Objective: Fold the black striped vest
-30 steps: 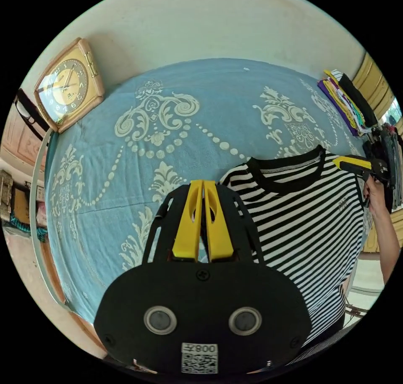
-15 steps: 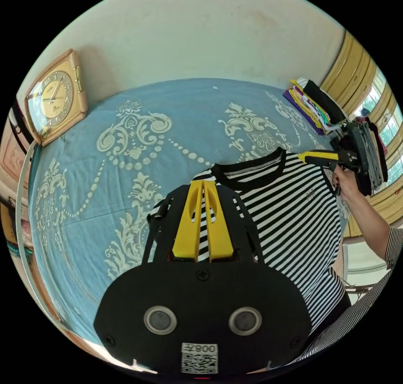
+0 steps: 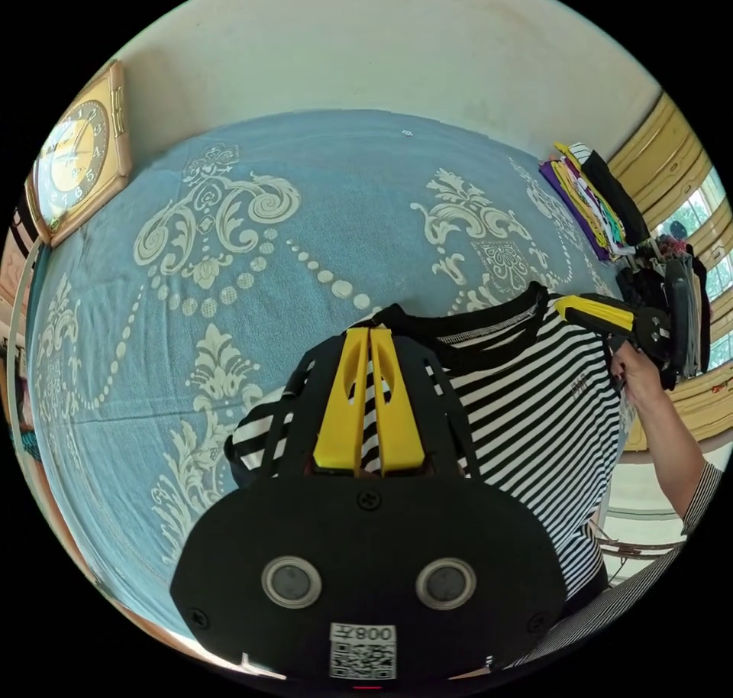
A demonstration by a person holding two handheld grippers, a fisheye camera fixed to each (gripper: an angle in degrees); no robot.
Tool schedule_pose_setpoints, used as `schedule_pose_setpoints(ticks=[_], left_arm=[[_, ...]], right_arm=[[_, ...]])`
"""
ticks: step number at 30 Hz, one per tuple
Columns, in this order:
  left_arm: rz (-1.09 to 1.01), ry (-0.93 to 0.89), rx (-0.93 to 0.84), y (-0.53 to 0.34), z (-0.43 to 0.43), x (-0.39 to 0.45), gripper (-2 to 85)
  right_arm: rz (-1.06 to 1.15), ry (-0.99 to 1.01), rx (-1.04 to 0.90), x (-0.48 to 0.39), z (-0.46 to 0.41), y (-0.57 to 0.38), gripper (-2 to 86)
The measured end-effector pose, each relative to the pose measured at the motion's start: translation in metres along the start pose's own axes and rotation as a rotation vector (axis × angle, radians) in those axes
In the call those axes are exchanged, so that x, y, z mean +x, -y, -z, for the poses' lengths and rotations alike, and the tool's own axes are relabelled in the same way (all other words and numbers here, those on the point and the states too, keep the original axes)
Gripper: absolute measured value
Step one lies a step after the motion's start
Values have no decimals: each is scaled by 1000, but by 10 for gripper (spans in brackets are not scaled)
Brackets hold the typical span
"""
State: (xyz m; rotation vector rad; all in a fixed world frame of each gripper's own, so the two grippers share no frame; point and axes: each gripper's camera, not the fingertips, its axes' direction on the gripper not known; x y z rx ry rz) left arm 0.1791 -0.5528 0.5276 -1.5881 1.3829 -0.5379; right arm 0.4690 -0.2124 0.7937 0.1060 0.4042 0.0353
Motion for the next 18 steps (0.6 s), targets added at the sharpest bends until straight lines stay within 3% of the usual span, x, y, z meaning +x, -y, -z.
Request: schedule_pose_setpoints(ticks=[5,11,14,18], left_arm=[[-9,67,35,-17,18,-8,2],[22,-28,113,-82,55,-41,2],[14,0,47,-116,47,-47,2],[22,66,-51,-135,19,-60,2]], right_arm=[[-59,63,8,20,4,-10,0],[-164,255,124,61,31,-65,0],[-166,332,111,66,34,-106,0],[-174,259,-10,64,12,-143,-1]])
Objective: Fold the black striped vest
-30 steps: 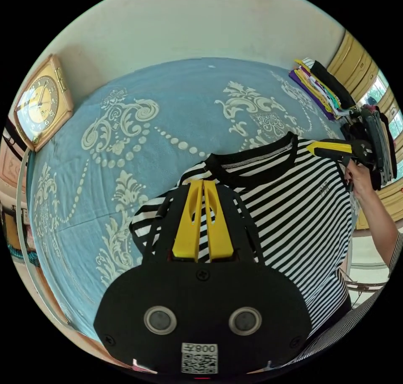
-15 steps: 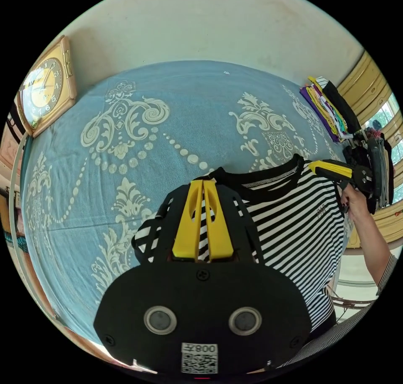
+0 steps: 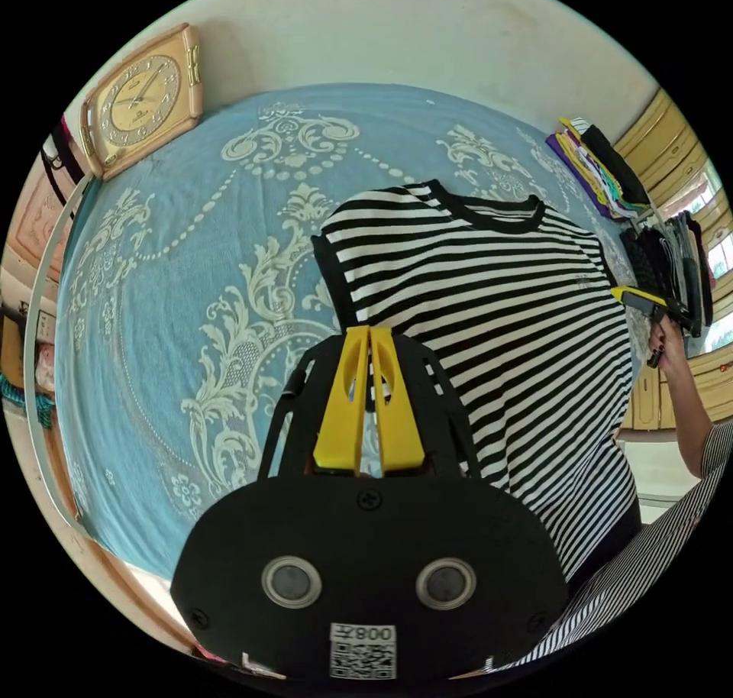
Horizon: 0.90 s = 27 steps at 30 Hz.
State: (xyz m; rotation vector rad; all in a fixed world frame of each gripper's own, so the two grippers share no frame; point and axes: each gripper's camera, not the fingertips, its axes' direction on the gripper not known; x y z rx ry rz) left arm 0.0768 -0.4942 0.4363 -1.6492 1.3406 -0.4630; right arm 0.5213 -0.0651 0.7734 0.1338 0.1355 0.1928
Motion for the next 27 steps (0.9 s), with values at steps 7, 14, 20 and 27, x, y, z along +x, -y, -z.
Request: schedule_pose_setpoints(ticks=[7,14,20,27], left_arm=[[71,11,-2,6,-14,-31,2],[198,-141,115,-43,2,-75,20],[401,-351,57,-86,-32,-124,50],[408,-494,29,-84,-60,-151,9]], right_arm=[[-94,18,-20,40,-18,-1,-2],[-218,70,137,76,8,-42,8],[-349,288,102,112,-11,-73,51],[-380,376,54,135,-39,-65,20]])
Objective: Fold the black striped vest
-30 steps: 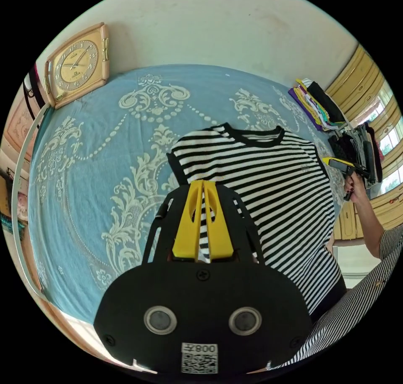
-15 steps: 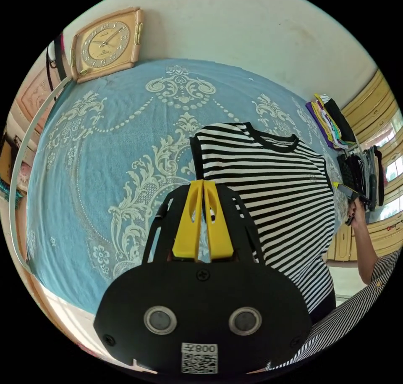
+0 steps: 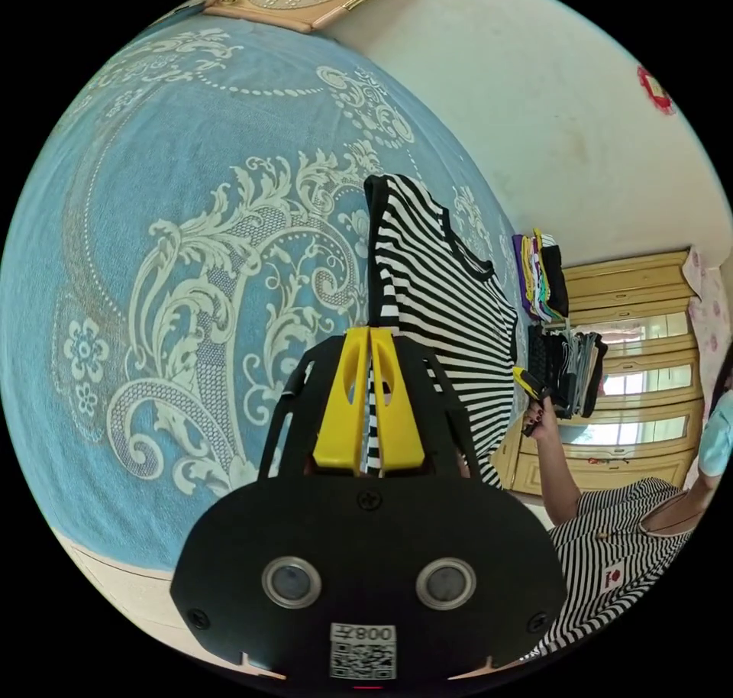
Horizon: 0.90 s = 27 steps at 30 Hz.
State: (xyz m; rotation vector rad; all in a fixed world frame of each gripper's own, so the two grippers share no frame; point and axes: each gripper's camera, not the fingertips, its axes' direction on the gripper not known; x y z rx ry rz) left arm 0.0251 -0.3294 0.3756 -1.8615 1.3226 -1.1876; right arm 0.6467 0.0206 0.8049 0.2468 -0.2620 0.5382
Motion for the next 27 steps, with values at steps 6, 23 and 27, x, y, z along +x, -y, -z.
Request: schedule_pose_setpoints(ticks=[6,23,27], left_arm=[[-36,62,105,6,16,-13,4],[34,-136,20,19,-28,-94,12],[25,-144,32,19,-29,-105,8]], right_arm=[[5,-53,25,17,9,5,2],[-17,47,63,63,-11,13,61],[-27,70,48,75,-21,17,63]])
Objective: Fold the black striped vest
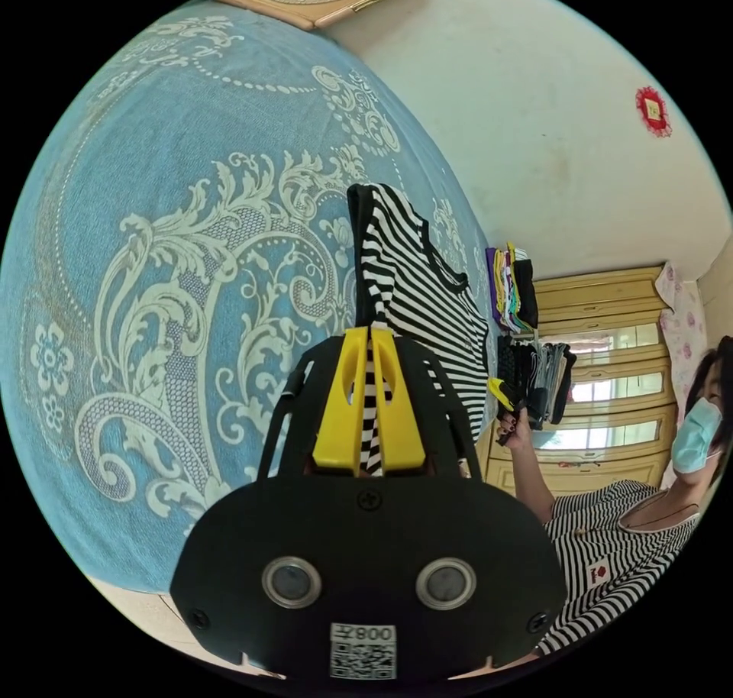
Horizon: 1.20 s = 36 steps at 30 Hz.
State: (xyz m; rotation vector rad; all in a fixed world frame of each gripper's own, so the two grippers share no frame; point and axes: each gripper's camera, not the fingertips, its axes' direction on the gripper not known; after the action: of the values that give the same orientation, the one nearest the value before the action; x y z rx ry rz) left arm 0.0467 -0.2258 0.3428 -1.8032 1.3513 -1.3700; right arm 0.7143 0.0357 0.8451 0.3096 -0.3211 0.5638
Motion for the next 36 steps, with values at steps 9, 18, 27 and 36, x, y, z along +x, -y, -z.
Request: schedule_pose_setpoints(ticks=[9,18,27,36], left_arm=[[-52,54,68,5,21,-18,4],[25,125,28,5,-11,-69,13],[63,64,68,-32,9,-107,50],[197,-77,-11,-129,6,-176,85]], right_arm=[[19,-89,-63,17,-23,20,9],[-29,-94,-65,56,-42,33,6],[-101,10,2,100,-29,19,43],[-147,159,-82,144,-42,-37,60]])
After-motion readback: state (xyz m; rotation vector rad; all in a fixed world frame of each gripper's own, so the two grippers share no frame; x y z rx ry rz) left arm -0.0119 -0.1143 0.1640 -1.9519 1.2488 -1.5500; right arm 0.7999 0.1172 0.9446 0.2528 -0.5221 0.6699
